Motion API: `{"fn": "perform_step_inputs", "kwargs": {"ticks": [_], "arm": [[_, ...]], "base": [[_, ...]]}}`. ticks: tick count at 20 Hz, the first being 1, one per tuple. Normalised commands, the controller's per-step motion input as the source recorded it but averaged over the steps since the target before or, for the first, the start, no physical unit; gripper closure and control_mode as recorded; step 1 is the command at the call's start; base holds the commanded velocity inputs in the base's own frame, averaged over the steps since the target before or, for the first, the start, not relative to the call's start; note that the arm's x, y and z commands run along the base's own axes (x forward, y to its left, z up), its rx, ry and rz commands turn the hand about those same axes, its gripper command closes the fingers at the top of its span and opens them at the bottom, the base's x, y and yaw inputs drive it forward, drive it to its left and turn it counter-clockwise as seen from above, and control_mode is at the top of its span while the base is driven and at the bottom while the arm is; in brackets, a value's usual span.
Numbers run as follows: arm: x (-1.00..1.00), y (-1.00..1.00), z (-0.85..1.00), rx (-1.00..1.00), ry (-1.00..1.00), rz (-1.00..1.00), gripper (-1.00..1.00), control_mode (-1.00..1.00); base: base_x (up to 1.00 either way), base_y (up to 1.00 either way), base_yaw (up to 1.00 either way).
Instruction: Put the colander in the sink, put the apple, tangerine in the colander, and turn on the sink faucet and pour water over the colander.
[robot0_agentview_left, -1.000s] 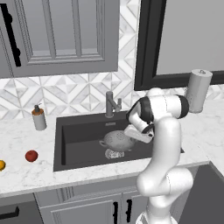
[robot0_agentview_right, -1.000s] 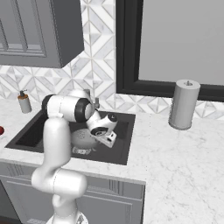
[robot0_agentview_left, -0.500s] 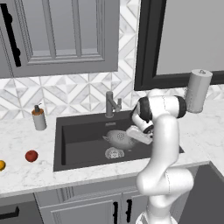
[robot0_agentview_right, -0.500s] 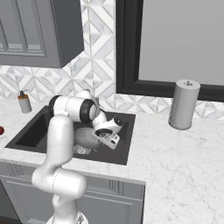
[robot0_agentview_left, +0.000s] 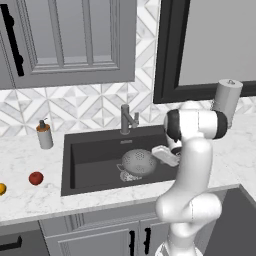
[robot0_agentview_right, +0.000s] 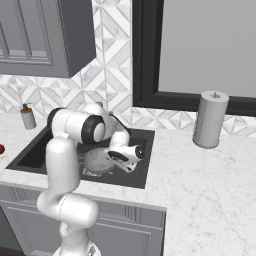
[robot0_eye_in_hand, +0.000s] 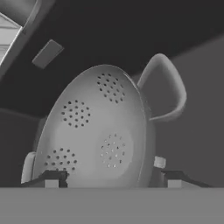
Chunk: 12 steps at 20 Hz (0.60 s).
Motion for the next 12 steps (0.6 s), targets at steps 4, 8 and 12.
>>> {"fn": "perform_step_inputs", "kwargs": {"ticks": [4,8,12], "arm": [[-0.31,0.19,0.44,0.02,-0.14,0.00,-1.00,-1.00],[-0.40,0.10,0.97,0.01,-0.01,0.00,-1.00,-1.00],[-0.32,0.12,1.00,0.00,0.03,0.00,-1.00,-1.00]], "base": [[0.00,0.00,0.00],[0.00,0.00,0.00],[0.00,0.00,0.00]]}}
